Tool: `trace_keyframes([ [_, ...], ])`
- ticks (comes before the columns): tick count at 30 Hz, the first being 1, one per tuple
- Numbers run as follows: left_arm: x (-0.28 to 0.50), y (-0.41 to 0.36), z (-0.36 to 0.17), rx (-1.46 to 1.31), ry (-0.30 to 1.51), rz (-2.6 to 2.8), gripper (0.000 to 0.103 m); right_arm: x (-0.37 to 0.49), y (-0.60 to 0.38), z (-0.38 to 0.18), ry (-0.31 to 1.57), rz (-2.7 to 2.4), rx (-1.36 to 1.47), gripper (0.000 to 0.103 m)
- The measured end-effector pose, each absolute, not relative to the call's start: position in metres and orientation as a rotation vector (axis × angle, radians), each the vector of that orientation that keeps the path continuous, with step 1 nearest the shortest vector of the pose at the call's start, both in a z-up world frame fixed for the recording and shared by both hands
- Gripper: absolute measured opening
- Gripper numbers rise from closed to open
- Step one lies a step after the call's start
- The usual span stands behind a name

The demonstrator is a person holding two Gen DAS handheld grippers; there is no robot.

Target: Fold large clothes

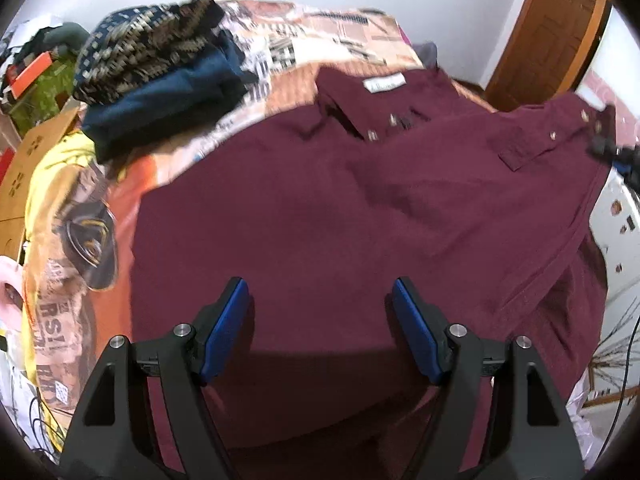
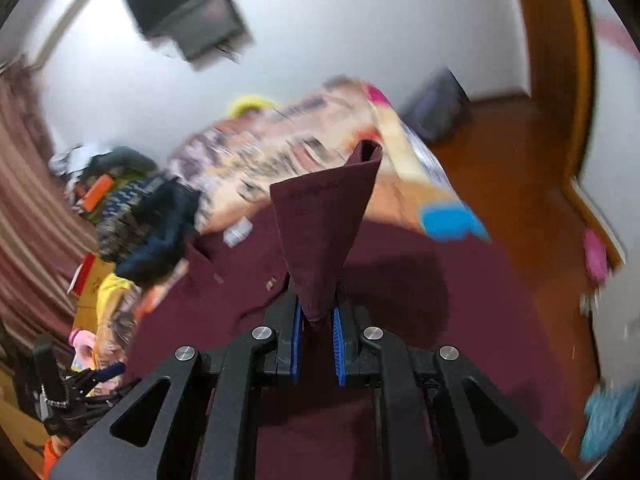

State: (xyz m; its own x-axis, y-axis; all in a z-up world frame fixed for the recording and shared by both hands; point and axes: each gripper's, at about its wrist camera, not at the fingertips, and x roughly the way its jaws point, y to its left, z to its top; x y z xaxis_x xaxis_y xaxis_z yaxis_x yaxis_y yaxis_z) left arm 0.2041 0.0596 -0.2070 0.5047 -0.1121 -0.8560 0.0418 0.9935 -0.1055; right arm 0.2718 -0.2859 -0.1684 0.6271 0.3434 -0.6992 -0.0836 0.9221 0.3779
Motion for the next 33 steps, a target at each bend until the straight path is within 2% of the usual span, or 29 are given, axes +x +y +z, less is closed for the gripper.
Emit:
trace_keyframes([
  [7,0.199,0.053,-0.225,-0.048,1.073,-0.085,0.074,0.251,-0.292,-0.216,0.944,0.159,0.371,0.012],
  [10,0.201,0.052,-0.224,-0.054,1.075,-0.077,0.074,0.247,-0.302,-0.212,0.947,0.137,0.376,0.014],
  [14,0.202,0.048,-0.217,-0.033,1.060,-0.081,0.074,0.241,-0.312,-0.203,0.957,0.135,0.331,0.023],
  [16,0.204,0.044,-0.209,-0.022,1.041,-0.088,0.074,0.238,-0.317,-0.197,0.971,0.131,0.298,0.031],
  [23,0.216,0.027,-0.175,-0.014,0.954,-0.114,0.074,0.215,-0.359,-0.178,0.932,0.066,0.348,0.033],
  [27,0.224,0.013,-0.154,-0.007,0.901,-0.137,0.074,0.196,-0.394,-0.176,0.882,-0.045,0.433,0.049],
  [33,0.232,-0.012,-0.133,0.005,0.847,-0.180,0.074,0.174,-0.440,-0.197,0.891,-0.163,0.572,0.049],
])
